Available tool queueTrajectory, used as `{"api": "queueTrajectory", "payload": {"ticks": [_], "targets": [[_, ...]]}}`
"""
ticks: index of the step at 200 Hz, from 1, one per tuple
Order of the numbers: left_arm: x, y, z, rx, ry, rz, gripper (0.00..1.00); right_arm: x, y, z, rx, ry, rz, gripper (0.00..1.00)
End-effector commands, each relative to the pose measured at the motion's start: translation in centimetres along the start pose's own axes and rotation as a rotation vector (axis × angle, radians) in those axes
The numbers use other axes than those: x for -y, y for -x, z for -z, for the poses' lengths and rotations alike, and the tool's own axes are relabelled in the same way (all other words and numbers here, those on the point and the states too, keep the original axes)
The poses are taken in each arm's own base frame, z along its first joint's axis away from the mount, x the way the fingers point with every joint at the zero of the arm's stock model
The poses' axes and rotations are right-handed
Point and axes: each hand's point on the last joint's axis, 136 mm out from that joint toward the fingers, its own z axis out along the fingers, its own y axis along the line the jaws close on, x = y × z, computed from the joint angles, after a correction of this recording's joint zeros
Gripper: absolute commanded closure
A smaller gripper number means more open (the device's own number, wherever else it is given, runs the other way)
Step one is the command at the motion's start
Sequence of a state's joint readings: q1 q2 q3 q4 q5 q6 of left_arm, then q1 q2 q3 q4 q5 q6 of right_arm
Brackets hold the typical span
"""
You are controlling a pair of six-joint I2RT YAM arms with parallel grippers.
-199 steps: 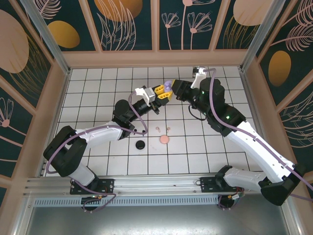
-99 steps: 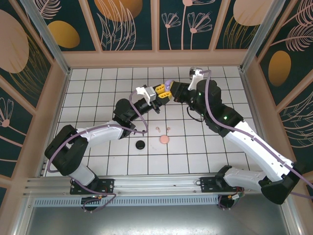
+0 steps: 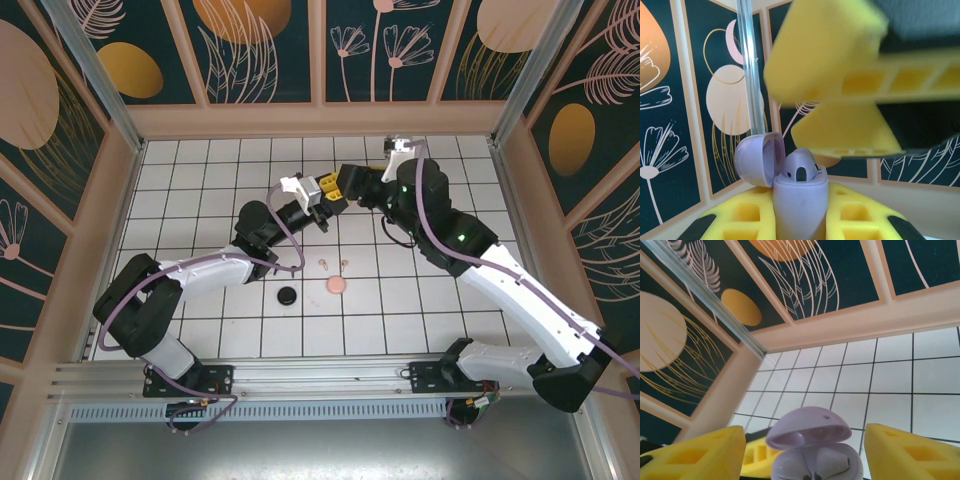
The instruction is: Insert the wireless bluetooth earbuds into the charging case
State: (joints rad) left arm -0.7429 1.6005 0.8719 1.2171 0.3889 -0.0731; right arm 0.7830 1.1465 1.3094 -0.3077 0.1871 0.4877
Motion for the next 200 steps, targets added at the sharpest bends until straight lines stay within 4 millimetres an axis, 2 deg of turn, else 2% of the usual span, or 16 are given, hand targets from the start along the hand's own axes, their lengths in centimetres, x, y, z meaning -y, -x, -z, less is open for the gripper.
{"api": "queueTrajectory", "payload": {"ticks": [1,28,60,91,118,135,160,200], "targets": [[0.4,2.3,-0.4,0.071,-0.022,-0.008,1.0,-1.1,4.0,2.4,0.091,0.024,-0.016,0.32],[0.5,1.8,-0.3,0.061,-0.026,0.003,1.0,0.0,5.5,2.2,0.099,-0.003,-0.046,0.33],[0.7,1.4,-0.1,0.05,-0.034,0.011,1.0,2.1,4.9,-0.1,0.027,-0.038,-0.07,0.39],[1.2,1.0,-0.1,0.033,-0.062,0.026,1.0,3.6,4.5,-2.5,-0.028,-0.066,-0.072,0.55],[1.4,0.7,-0.2,0.015,-0.075,0.036,1.0,3.2,3.4,-4.9,-0.136,-0.046,-0.032,0.67],[1.5,0.5,-0.3,0.01,-0.084,0.045,1.0,3.2,2.0,-6.0,-0.226,-0.047,-0.001,0.75],[1.4,0.1,-0.4,-0.001,-0.081,0.053,1.0,3.3,-0.4,-5.6,-0.34,-0.031,0.029,0.85],[0.9,-0.3,-0.8,-0.017,-0.062,0.062,1.0,3.0,-4.6,-2.4,-0.462,0.014,0.044,0.93]]}}
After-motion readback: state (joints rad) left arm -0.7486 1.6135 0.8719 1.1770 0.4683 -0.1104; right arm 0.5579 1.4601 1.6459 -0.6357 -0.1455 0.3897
